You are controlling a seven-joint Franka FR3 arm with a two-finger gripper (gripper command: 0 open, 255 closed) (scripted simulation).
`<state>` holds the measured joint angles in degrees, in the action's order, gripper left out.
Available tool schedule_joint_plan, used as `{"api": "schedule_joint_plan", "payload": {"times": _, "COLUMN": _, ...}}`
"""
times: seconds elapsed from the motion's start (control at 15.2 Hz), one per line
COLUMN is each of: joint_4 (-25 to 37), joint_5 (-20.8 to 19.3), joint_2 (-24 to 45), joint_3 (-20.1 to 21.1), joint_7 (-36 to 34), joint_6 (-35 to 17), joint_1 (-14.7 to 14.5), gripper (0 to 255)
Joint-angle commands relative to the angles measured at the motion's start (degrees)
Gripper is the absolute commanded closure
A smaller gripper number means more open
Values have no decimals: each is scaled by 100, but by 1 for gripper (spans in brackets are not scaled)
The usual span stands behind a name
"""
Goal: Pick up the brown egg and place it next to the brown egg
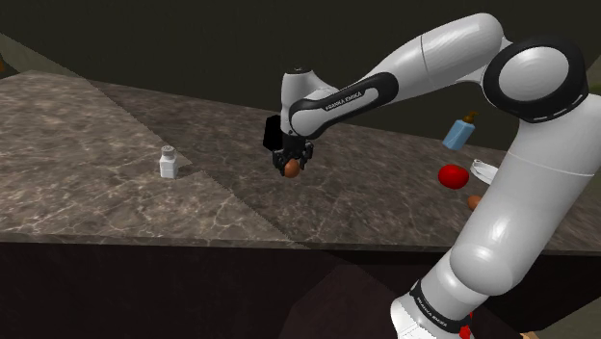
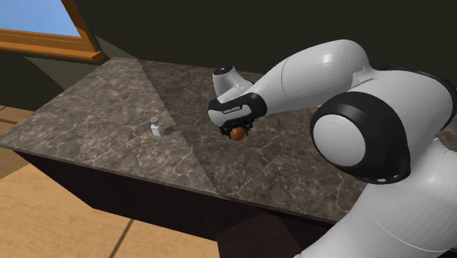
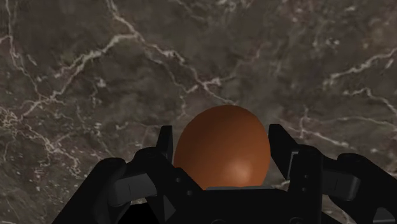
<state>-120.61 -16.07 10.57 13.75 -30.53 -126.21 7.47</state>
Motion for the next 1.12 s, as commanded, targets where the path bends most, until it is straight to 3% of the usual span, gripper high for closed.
{"api": "schedule_joint_plan", "payload": {"times": 0.0, "joint_4": -5, "joint_5": 0, "joint_2": 2, "joint_3": 0, "joint_7": 0, "joint_6": -1, "joint_1": 0, "gripper": 255}}
{"api": "schedule_joint_plan", "payload": {"times": 0.4, "joint_4": 0, "joint_5": -1, "joint_2": 6, "joint_3": 0, "joint_7": 0, "joint_6": 1, "joint_1": 0, "gripper": 255}}
{"api": "schedule_joint_plan", "payload": {"times": 1.06, "joint_4": 297, "joint_5": 228, "joint_2": -406, "joint_3": 44, "joint_7": 241, "joint_6": 667, "joint_1": 19, "gripper": 255}}
